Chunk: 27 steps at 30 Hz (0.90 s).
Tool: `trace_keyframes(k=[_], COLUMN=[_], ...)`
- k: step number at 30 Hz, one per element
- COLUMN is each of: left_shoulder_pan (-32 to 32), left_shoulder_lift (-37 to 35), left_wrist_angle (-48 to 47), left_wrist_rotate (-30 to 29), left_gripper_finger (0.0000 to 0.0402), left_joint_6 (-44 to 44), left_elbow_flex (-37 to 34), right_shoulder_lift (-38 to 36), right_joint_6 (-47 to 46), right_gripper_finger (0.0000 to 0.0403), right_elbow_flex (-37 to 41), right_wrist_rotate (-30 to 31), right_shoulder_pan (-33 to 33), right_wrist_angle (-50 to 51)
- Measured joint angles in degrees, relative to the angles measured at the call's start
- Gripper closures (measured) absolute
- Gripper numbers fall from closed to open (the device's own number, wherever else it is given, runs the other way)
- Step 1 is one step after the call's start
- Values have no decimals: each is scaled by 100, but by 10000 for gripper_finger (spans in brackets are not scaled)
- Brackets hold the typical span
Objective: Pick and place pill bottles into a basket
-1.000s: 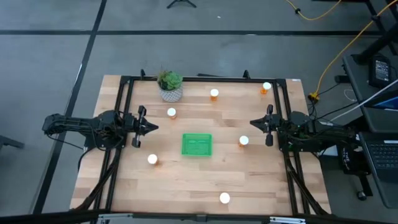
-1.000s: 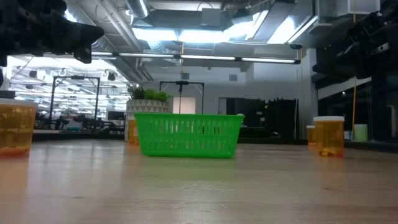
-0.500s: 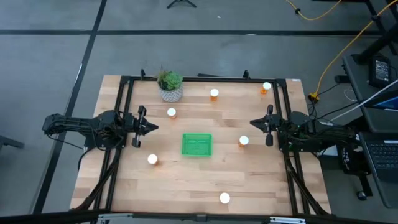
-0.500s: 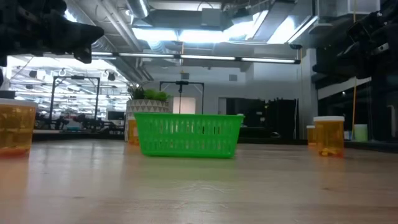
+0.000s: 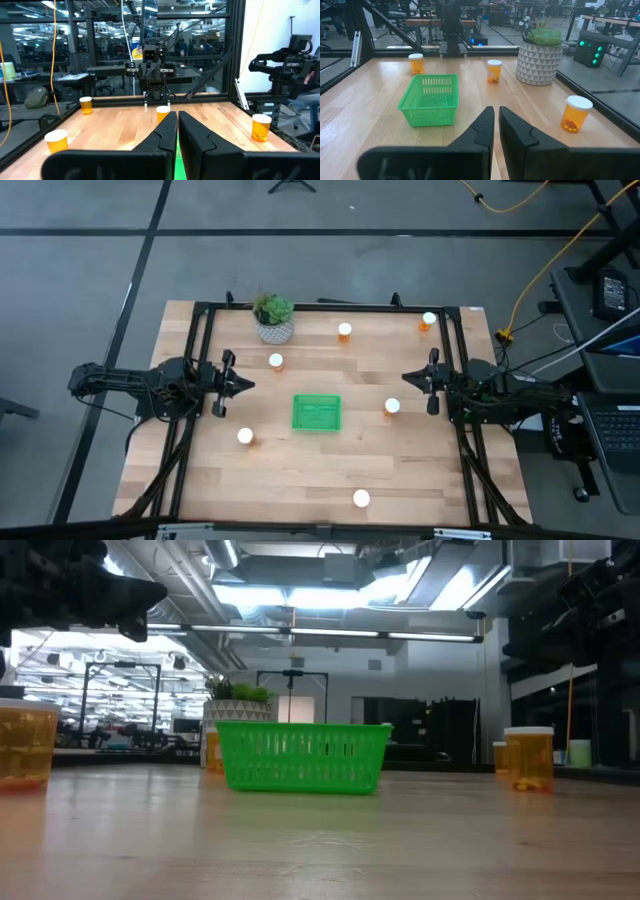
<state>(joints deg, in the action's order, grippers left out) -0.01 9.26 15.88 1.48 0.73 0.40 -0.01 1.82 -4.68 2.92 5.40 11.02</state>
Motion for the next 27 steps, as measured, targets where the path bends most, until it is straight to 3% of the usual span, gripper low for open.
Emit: trace_keyframes(k=[22, 27], left_shoulder_pan=[0, 0], left_shoulder_lift=[-2, -1], left_wrist_angle=[0, 0], left_wrist_rotate=[0, 0], left_gripper_finger=[391, 390], left_joint_6=[2, 1], left_elbow_flex=[2, 2], right_shoulder_lift=[0, 0], right_joint_6=[-38, -422], right_gripper_finger=[370, 370], right_elbow_flex=[0, 0], right_wrist_rotate=[0, 2], right_shoulder_pan=[-1, -1], right_wrist_angle=[-6, -8])
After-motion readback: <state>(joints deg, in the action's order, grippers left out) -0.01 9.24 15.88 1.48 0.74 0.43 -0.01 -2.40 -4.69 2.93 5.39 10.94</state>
